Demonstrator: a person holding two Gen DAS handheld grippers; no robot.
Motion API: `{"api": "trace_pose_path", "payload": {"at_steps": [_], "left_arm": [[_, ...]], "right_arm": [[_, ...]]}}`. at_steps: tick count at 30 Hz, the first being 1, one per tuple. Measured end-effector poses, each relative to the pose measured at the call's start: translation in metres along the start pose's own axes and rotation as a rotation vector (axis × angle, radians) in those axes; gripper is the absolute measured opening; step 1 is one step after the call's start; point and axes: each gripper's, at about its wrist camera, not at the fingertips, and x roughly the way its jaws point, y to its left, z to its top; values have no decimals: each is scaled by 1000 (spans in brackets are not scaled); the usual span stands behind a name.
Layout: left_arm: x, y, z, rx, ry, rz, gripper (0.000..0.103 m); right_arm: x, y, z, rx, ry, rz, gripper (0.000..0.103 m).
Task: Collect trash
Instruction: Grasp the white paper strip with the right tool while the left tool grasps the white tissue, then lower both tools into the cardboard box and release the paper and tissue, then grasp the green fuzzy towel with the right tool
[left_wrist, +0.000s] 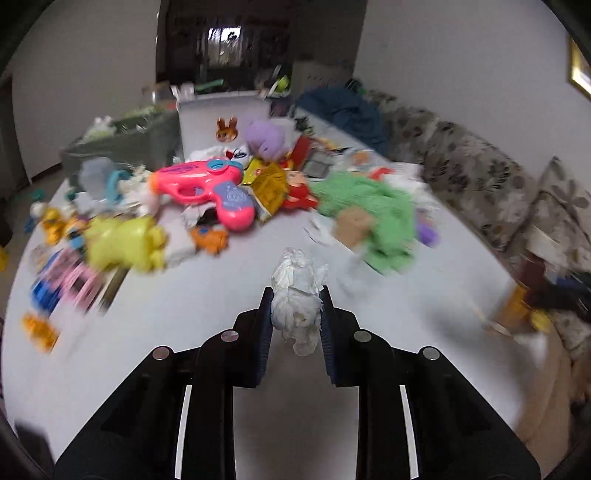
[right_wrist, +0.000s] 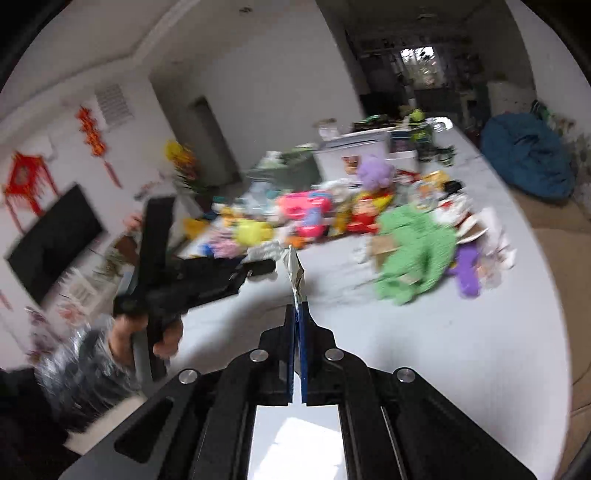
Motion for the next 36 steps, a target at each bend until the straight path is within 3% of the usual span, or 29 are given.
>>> {"api": "trace_pose_path", "payload": {"at_steps": [5,10,14,15,17,18,19,22,25,27,29,31,34,36], "left_arm": [[-93,-36,-90,86,-4,-65,24],[-123,-70,-194,224,96,-98,24],[-97,-69,-260,242,268,-129,24],[-84,-68,-276,250,319,-136,29],[-55,-63,-299,262,416,-121,53],[-38,-60,-311,269,453,-92,70],[-27,-57,-318,266,471,-85,74],[1,-47,-330,231,556,-75,74],[-15,-48,-319,220,522,-84,74],[-41,-50,-302,221,456,-103,74],[-69,-52,-278,228,374,-130,75],[-95,-55,-243,245,255,-141,85],[-122,-59,-193,261,69,-110,89],[-129,-60,-167,242,-9,-105,89]], "right_arm": [[-32,43,-51,-6,92,119,1],[-26,79,-134,-41,305,148,1],[16,80,-210,-11,505,116,2],[31,75,-227,-2,547,103,2],[63,64,-257,-8,623,59,10],[77,60,-269,-23,649,32,25],[95,53,-283,-40,687,-1,43],[108,46,-298,-55,730,-42,43],[75,62,-272,-78,635,7,43],[38,77,-233,-114,519,43,44],[5,82,-188,-129,379,44,52],[-11,74,-142,-127,257,-10,62],[3,33,-64,-90,95,-156,69],[24,-3,-26,-4,52,-217,71]]}}
